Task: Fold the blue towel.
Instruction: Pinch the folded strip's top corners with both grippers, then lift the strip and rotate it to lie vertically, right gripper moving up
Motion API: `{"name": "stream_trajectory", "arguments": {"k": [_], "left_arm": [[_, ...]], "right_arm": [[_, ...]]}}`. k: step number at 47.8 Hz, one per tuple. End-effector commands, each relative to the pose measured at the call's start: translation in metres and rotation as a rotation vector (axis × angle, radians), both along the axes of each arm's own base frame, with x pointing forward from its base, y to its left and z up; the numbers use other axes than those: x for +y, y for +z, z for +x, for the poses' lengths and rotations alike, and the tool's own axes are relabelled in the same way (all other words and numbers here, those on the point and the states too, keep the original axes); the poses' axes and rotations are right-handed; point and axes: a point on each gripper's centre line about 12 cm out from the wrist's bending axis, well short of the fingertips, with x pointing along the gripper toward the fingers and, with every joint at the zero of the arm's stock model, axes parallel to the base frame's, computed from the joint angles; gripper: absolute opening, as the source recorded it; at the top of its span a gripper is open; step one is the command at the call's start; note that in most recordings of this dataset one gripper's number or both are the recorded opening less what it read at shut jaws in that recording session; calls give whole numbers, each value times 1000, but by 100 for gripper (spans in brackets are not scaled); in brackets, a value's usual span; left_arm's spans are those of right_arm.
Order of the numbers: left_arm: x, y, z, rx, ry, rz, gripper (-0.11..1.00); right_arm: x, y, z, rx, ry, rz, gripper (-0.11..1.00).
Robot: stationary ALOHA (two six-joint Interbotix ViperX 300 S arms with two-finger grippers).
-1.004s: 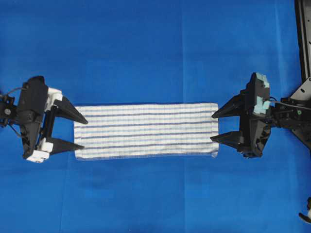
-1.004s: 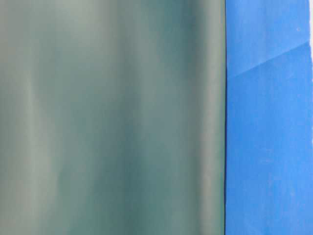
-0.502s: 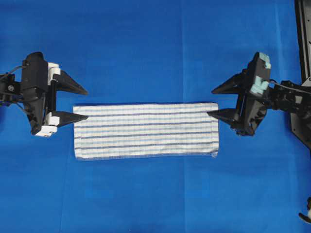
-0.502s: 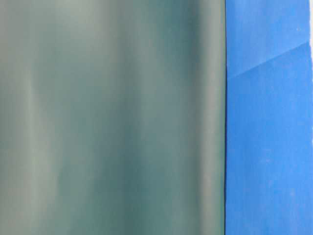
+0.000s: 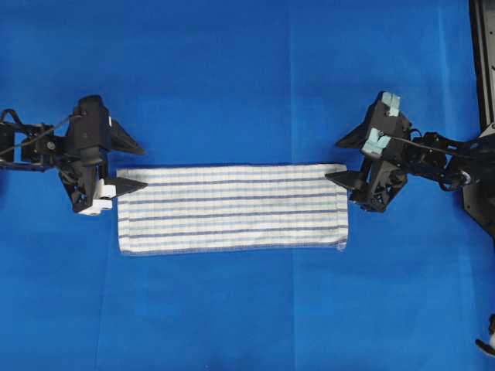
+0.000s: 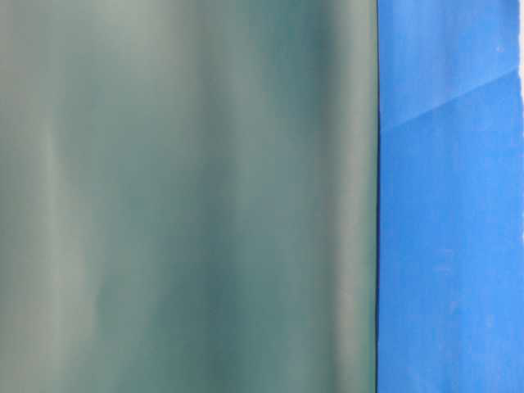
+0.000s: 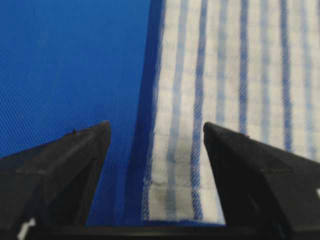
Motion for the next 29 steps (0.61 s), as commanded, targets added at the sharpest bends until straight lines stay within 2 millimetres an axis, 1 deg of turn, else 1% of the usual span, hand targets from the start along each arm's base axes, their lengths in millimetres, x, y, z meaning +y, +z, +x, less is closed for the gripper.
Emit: {"name": "stream_trajectory", "arguments": {"k": [1,3,7,13,15,16,18,21,29], "left_arm": [[1,-1,5,-6,6,-2,65],[1,-4,5,6,9,-6,60],[1,-7,4,16,19,-17,39],[1,-9,3,25,26,-26,10],[1,-9,3,26,26,-26,3],[1,-8,3,26,26,-26,1],[1,-8,3,28,26,-26,1],[1,-8,4,31,26,-26,1],[1,-6,5,32,25,-26,1]], "right_arm": [[-1,4,6,-21,-6,-3,79],[0,3,6,-19,-3,-3,77],[4,3,6,-16,13,-1,67],[10,2,5,-8,40,-3,36],[12,2,6,-7,50,-2,26],[12,2,5,-7,50,-2,22],[13,2,6,-6,52,-1,12],[13,2,6,-7,53,-2,3],[13,3,7,-16,49,-2,3]]}}
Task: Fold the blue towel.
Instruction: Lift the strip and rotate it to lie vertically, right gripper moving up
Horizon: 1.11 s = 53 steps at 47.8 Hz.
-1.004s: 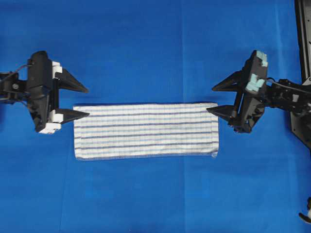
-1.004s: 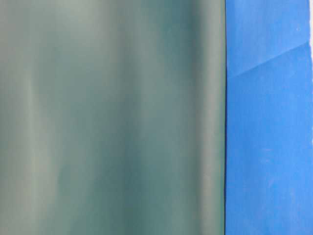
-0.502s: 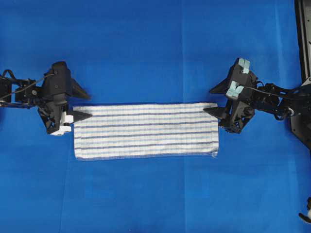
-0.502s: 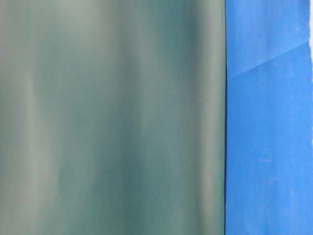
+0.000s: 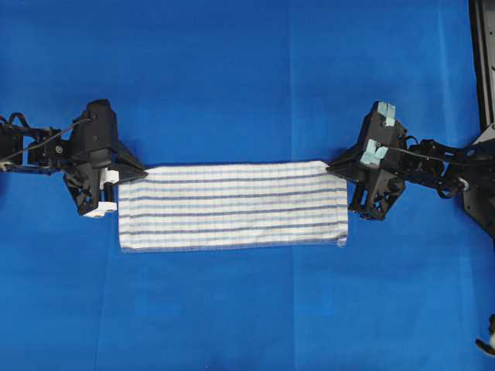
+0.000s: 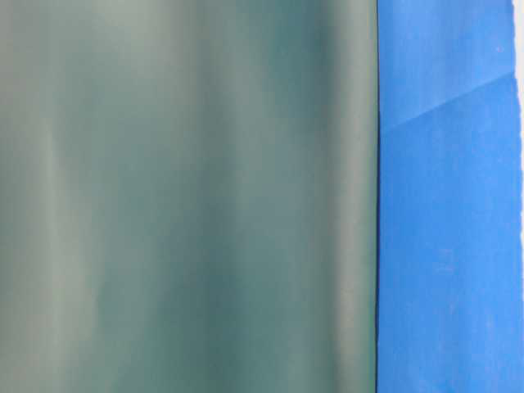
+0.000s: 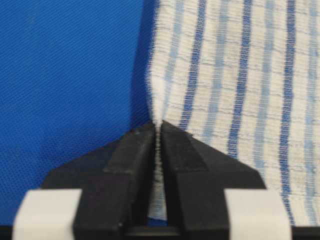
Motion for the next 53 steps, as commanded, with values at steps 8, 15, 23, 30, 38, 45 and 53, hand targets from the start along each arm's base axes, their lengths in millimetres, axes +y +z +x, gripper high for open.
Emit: {"name": "stream_trajectory", "arguments": {"k": [8,15,23,30,38,45,53], "left_arm": [[1,19,5,-22,3,-2,1],[0,41,7,-25,-2,-8,1],[-9,82,10,-67,-37,-13,1],[-19,112,8,-108,-73,-19,1],[-25,127,0,-152,-80,-39,1],[-26,127,0,-152,-45,-86,1],[-35,130,8,-186,-39,-136,1]], "right_arm": [[1,15,6,-57,3,6,3],[3,36,6,-127,13,22,3],[7,64,4,-200,35,63,3],[11,91,0,-269,64,99,3],[15,109,-3,-312,89,126,3],[15,110,2,-306,93,127,3],[0,120,17,-320,66,85,3]]}}
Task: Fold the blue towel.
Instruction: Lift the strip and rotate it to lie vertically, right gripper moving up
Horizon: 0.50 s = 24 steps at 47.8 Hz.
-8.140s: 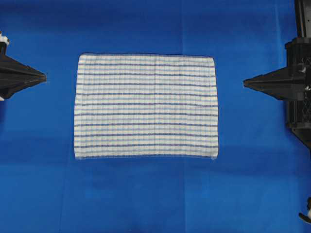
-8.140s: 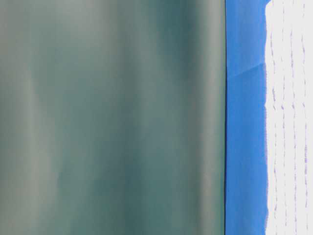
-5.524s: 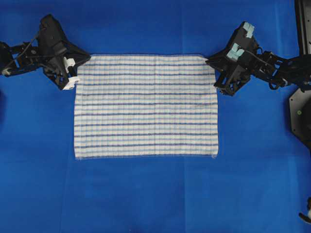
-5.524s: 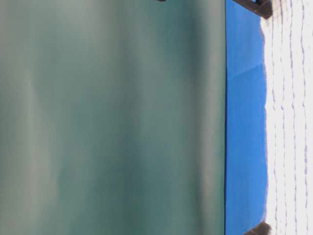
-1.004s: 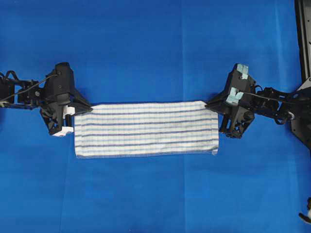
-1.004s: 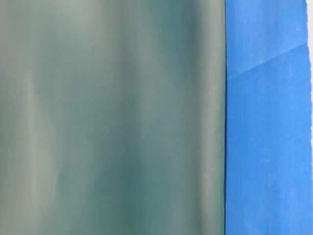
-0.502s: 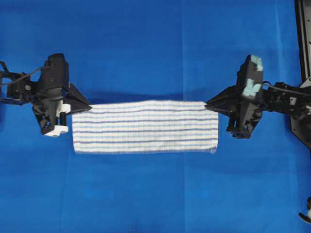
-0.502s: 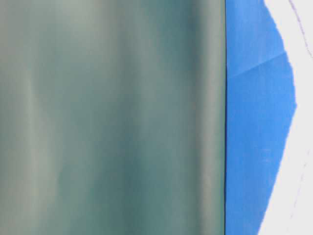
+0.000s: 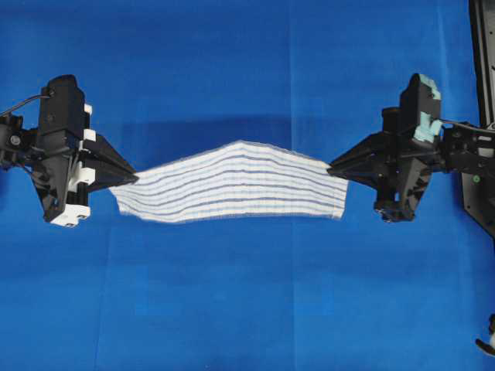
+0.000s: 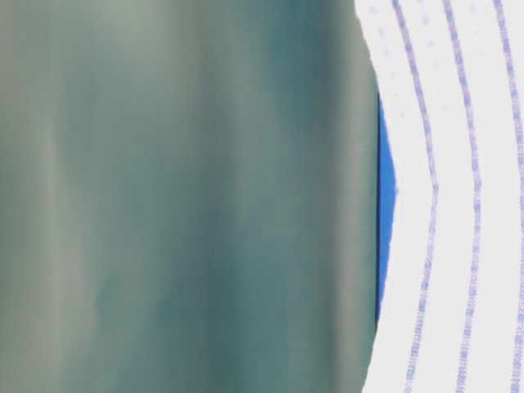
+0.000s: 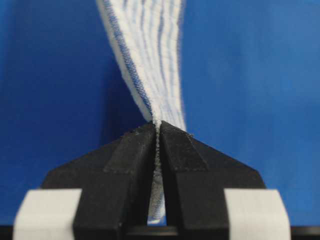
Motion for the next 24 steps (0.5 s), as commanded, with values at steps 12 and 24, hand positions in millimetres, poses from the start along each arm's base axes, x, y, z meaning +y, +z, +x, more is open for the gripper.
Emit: {"name": "stream_trajectory", "arguments": {"k": [12,24], "left_arm": [[-41,22,39,-168,-90,-62,1],[-58,22,92,-177,-108,-64,1]], "right_arm": [[-58,21,32,12,-108,-77,3],[-93,37,52,17,-139,-154,3]]}}
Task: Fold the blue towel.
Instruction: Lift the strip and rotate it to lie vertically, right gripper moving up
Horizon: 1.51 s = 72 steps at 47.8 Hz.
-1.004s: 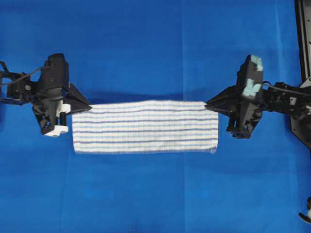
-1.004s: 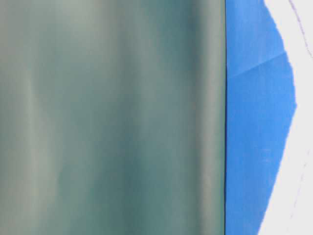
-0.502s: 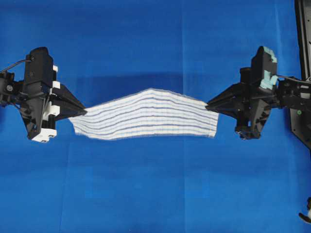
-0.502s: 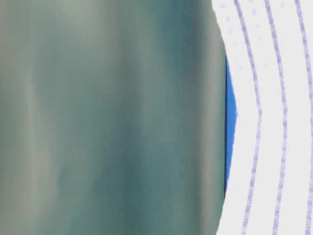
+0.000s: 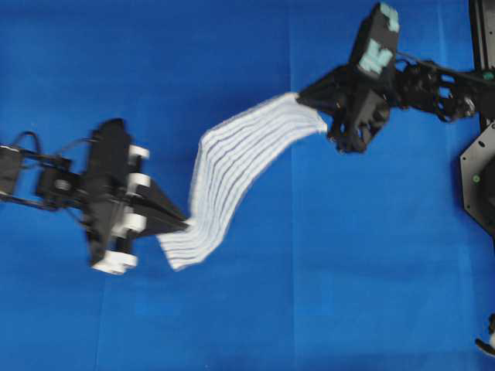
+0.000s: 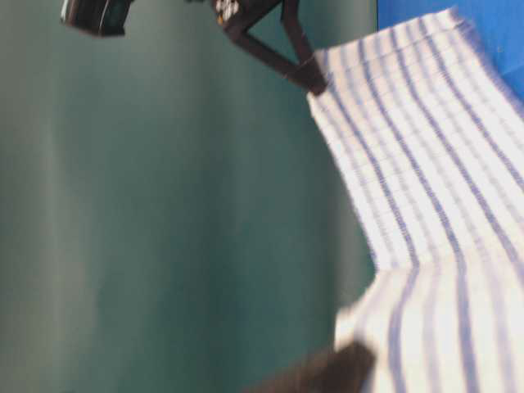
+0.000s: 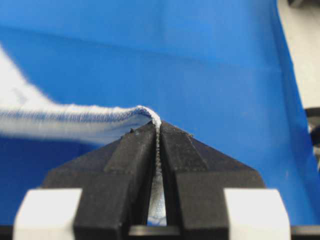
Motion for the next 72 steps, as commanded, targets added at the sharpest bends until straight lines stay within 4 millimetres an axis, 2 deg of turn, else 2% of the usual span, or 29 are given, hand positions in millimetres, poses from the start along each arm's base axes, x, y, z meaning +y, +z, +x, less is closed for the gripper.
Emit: {"name": "stream_trajectory", "arguments": {"k": [1,8,18,27,32,41,53,63,72], "left_arm": [[-6,13,23,-46,-1,-12,1],[-13,16,58,-73,0,-18,1],[-20,22,102,-142,6,-31,1],[-26,24,135,-175,9,-38,1],[-26,23,146,-183,14,-39,1],[-24,10,152,-167,20,-35,1],[-19,-4,149,-203,32,-38,1],[-15,-14,132,-190,36,-36,1],[-14,-26,107,-136,50,-53,1]], "right_arm": [[-10,20,9,-45,-6,-42,3],[-24,29,13,-60,-25,-78,3],[-40,30,8,-52,-59,-102,3],[-48,32,4,-46,-72,-129,3],[-51,32,4,-42,-71,-144,3],[-57,31,8,-31,-75,-154,3],[-68,23,19,-2,-80,-152,3],[-77,10,41,41,-69,-132,3],[-85,-1,66,73,-53,-115,3]]}}
